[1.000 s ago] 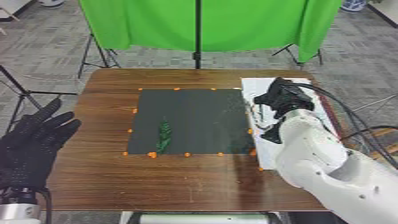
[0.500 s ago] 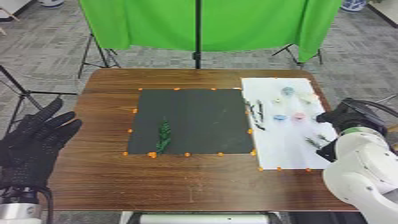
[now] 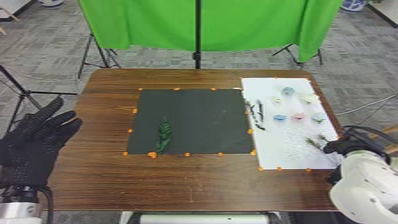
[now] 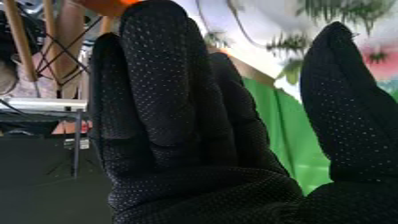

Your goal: Arrange flowers

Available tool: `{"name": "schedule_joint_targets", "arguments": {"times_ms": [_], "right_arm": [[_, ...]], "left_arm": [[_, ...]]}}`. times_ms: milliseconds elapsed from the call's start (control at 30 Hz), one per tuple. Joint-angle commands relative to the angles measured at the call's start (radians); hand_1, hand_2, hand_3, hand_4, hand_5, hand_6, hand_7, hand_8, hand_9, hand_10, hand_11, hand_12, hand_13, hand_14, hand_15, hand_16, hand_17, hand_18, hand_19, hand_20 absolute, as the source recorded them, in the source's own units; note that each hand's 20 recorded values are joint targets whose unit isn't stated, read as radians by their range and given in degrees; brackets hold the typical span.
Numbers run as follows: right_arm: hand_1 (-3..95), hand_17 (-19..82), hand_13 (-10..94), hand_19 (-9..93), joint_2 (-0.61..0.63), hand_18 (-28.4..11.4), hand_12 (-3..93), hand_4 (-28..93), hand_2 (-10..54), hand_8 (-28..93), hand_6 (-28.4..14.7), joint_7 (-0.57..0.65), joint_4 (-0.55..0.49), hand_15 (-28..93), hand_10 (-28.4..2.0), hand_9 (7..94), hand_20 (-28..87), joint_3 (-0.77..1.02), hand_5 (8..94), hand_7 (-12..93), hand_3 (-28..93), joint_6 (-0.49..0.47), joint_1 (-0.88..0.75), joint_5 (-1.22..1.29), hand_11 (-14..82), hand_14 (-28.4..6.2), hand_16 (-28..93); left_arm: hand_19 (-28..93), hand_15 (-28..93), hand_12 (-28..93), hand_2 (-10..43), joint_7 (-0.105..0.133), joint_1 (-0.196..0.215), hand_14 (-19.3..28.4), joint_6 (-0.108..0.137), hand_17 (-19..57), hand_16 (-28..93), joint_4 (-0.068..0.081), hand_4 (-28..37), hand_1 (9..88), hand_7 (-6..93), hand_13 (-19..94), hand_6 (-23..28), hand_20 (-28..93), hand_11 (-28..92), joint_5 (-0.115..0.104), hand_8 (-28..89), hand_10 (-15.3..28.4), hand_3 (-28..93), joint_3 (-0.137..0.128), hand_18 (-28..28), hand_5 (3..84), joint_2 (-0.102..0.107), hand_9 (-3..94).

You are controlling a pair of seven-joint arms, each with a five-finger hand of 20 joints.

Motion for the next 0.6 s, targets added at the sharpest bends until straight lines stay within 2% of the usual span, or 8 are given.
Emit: {"name": "schedule_joint_targets", "arguments": {"times_ms": [33,133,333,367,400,467,500,600], "right_arm": [[36.4,48,76,93,0.028,-22.8,14.1,-21,-6.5,-9,-9.2,0.003,0.038,55,-20.7,71.9,-10,-0.064,55.4,11,69,0.022,0.033,-0.064,20.5,-14.1,13],[37.4,48,76,93,0.032,-22.6,14.3,-21,-7.1,-9,-7.8,0.005,0.051,55,-19.1,72.4,-10,-0.103,56.3,12,69,0.020,0.066,-0.064,21.1,-13.7,13],[38.9,48,76,93,0.031,-21.9,14.6,-22,-7.7,-10,-6.5,0.002,0.086,56,-18.4,72.9,-10,-0.182,58.2,13,69,0.033,0.127,-0.063,22.1,-12.8,13],[39.2,48,76,93,0.032,-21.7,14.6,-22,-8.0,-10,-6.1,-0.004,0.091,56,-18.2,73.0,-10,-0.191,59.1,14,69,0.042,0.126,-0.074,22.3,-12.5,13],[40.0,48,76,93,0.037,-21.5,14.6,-22,-8.3,-10,-5.9,-0.009,0.098,57,-17.6,73.5,-10,-0.207,59.9,14,69,0.056,0.136,-0.081,22.5,-12.1,13],[42.6,48,77,93,0.037,-20.7,14.7,-24,-9.3,-11,-4.0,-0.013,0.108,57,-15.2,76.9,-7,-0.215,64.1,17,71,0.067,0.135,-0.084,23.3,-10.9,14],[43.7,47,78,93,0.035,-20.8,14.9,-25,-9.4,-12,-3.3,-0.017,0.114,57,-14.2,78.8,-1,-0.221,66.2,18,71,0.072,0.138,-0.096,23.4,-10.1,15],[51.4,47,80,93,0.044,-20.3,20.4,-28,-9.5,0,-2.2,-0.023,0.127,59,-10.4,85.7,8,-0.243,73.2,19,66,0.116,0.140,-0.117,19.4,-8.8,16]], "left_arm": [[55,57,11,8.5,-0.005,0.015,27.4,-0.004,-10.1,-11,0.003,-28.3,19.3,11.8,23,9.9,15,31,-0.006,-8,20.6,77,0.006,23.1,36.8,-0.004,32.9],[55,57,11,8.4,-0.007,0.011,27.5,-0.005,-10.1,-11,0.004,-28.3,19.5,11.8,23,10.0,15,31,-0.006,-8,20.6,77,0.007,23.1,36.8,-0.004,32.9],[55,57,11,8.4,-0.015,0.002,27.6,-0.005,-10.1,-11,0.005,-28.3,19.5,11.8,23,10.0,15,31,-0.004,-8,20.5,77,0.012,23.1,36.9,-0.006,33.1],[55,57,11,8.4,-0.022,0.000,27.6,-0.005,-10.1,-11,0.004,-28.3,19.4,11.8,23,10.0,15,31,-0.003,-8,20.5,77,0.011,23.1,36.9,-0.009,33.1],[55,57,11,8.4,-0.016,0.000,27.6,-0.005,-10.1,-11,0.005,-28.3,19.4,11.8,23,10.0,15,31,-0.004,-8,20.5,77,0.014,23.1,36.9,-0.007,33.0],[55,57,11,8.6,-0.027,-0.002,27.7,-0.007,-10.1,-11,0.005,-28.3,19.5,11.8,23,10.0,15,31,-0.002,-8,20.5,77,0.012,23.1,36.9,-0.009,33.0],[55,57,11,8.6,-0.027,-0.003,27.7,-0.006,-10.1,-11,0.005,-28.3,19.5,11.9,23,10.0,15,31,-0.002,-8,20.5,77,0.013,23.1,36.9,-0.010,33.0],[55,57,11,8.6,-0.022,0.003,27.6,-0.003,-10.1,-11,0.004,-28.3,19.5,11.9,23,10.0,15,31,-0.004,-8,20.6,77,0.013,23.1,36.9,-0.011,33.0]]}}
